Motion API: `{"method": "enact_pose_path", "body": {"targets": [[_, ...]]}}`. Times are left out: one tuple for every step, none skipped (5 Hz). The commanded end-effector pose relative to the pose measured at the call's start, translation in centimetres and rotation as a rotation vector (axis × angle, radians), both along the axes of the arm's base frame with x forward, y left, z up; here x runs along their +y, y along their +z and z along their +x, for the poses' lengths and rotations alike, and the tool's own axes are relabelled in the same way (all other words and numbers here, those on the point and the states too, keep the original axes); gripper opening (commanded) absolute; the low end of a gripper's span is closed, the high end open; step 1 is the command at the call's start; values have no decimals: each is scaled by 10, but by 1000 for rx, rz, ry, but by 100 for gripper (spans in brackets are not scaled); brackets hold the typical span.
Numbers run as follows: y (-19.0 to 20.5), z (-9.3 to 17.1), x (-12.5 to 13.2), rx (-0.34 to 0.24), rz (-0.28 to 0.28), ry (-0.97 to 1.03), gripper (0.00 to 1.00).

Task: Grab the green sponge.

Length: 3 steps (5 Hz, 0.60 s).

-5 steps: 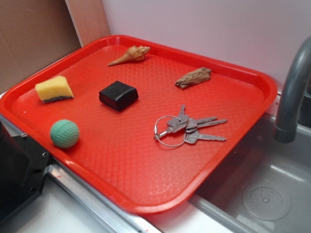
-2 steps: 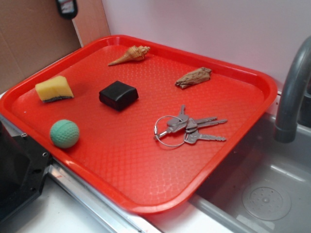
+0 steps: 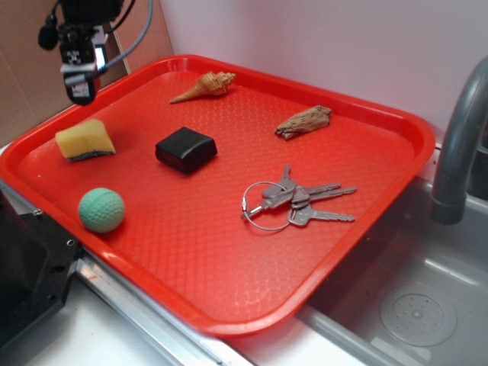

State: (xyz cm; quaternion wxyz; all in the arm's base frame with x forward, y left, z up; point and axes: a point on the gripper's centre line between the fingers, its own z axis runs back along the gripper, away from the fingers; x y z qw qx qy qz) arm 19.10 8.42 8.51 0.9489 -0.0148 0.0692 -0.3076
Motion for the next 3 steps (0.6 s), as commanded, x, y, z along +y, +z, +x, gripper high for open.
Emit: {"method": "enact_pose_path", "body": {"targets": [[-36, -3, -9, -11, 68, 36, 100], [-57, -6, -4, 23, 89, 69, 100], [-64, -13, 0, 62, 91, 73, 100]]}}
